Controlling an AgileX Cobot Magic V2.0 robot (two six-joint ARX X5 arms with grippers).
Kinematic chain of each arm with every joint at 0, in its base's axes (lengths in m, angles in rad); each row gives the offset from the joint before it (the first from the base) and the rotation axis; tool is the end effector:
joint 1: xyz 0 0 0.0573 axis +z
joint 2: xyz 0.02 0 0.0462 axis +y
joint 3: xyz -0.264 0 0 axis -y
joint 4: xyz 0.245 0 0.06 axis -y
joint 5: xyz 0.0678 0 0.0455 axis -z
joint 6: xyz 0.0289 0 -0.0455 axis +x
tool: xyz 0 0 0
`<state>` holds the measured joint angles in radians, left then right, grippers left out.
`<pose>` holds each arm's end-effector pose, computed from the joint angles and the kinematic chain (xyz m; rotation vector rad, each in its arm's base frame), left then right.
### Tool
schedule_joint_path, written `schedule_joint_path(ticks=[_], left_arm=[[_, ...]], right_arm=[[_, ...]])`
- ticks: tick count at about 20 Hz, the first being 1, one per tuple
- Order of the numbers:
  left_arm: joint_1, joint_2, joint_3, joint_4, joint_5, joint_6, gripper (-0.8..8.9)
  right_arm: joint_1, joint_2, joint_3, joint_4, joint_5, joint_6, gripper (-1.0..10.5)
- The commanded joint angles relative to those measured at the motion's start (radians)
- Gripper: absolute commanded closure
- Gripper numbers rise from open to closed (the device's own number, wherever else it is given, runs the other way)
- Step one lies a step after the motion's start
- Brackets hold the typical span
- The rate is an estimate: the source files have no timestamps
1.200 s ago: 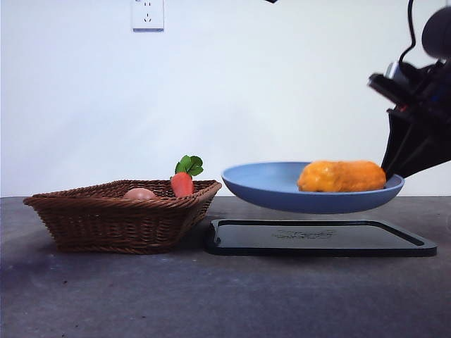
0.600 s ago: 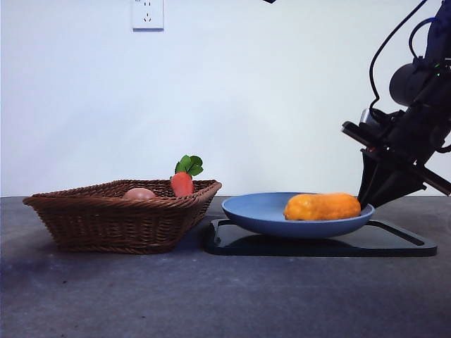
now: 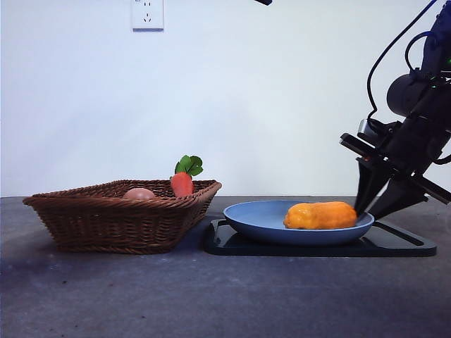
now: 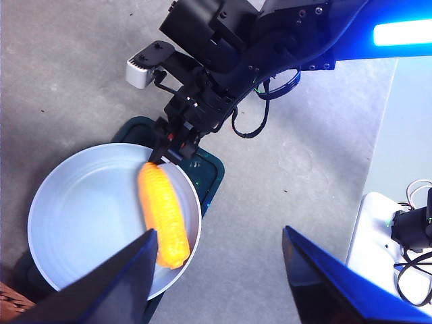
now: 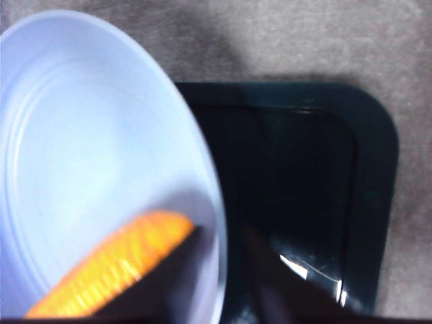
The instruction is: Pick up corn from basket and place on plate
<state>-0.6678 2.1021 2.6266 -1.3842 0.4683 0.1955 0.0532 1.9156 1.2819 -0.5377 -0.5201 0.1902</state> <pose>0.3035 -0.2560 0.4348 0.2529 0.7950 -1.1484 0.3770 0.0345 0.1697 0.4385 1.2036 0.3960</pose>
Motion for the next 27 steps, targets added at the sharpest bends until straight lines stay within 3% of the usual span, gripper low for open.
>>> schedule_joint_path(ticks=[1, 10, 16, 21, 23, 26, 27], left_arm=[[0.001, 0.023, 0.036, 0.008, -0.001, 0.002, 5.14], [0.027, 0.023, 0.036, -0.002, -0.001, 0.002, 5.14], [0.033, 0.023, 0.036, -0.014, -0.001, 0.001, 5.14], [0.034, 0.023, 0.036, -0.016, -0.001, -0.004, 5.24], [0.034, 0.023, 0.036, -0.020, -0.001, -0.007, 6.13], [0.034, 0.023, 0.036, -0.037, -0.001, -0.007, 8.10], [0.034, 0.023, 0.036, -0.037, -0.001, -0.007, 8.06]], right_arm=[[0.002, 0.012, 0.022, -0.003, -0.003, -0.008, 7.4], [-0.005, -0.245, 0.022, -0.108, 0.005, -0.019, 7.4], [0.039, -0.514, 0.021, -0.374, 0.005, -0.150, 7.4], [0.077, -0.649, 0.020, -0.539, 0.005, -0.214, 7.5], [0.089, -0.675, 0.014, -0.577, 0.005, -0.236, 7.9], [0.105, -0.695, -0.002, -0.588, 0.004, -0.265, 9.5], [0.113, -0.695, -0.003, -0.593, 0.004, -0.273, 9.4]])
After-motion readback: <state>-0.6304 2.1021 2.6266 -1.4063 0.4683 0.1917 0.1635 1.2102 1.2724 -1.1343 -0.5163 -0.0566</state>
